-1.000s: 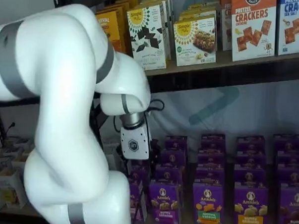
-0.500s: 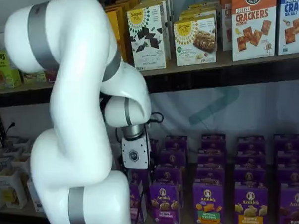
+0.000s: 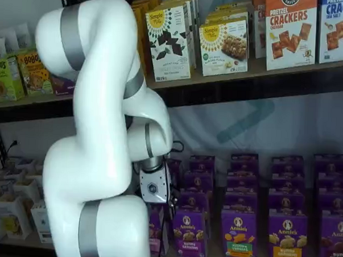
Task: Pick up the purple box with a pink patch in the middle, on the bottom shelf, the first box from the left
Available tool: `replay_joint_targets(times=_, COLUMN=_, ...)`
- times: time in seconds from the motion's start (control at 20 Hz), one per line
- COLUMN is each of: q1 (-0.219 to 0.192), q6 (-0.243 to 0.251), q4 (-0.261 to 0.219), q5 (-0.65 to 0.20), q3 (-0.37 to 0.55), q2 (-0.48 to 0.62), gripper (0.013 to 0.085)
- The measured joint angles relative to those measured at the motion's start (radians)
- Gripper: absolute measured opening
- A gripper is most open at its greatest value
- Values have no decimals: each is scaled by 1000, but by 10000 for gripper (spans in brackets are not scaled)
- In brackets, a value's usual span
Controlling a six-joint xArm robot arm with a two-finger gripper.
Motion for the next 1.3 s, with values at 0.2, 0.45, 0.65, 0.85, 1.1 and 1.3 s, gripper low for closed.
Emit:
replay_joint_targets(times=0.2, q1=19, q6=59, q4=-42, q5=-56, q3=-39, q2=94, gripper=850)
replay_joint_targets(times=0.45, q1=45, q6=159, q4=-118, q5=-103, q3=-105, q2=210, gripper=850)
replay_joint_targets(times=0.65, q1=61, q6=211, q4=-156, q5=-103, q3=-164, q2=285, gripper=850)
replay_joint_targets(times=0.85, q1=64, q6=222, q4=-164, q5=-115, q3=-209, q2=337, gripper=850)
replay_joint_targets(times=1.1, q1=57, q6=211, q4=-160, q5=-97, q3=-293, q2=409, gripper=850)
replay_joint_targets(times=1.3, q1=42, q6=204, q4=-168, q5=-96, q3=-352, q2=451, gripper=850)
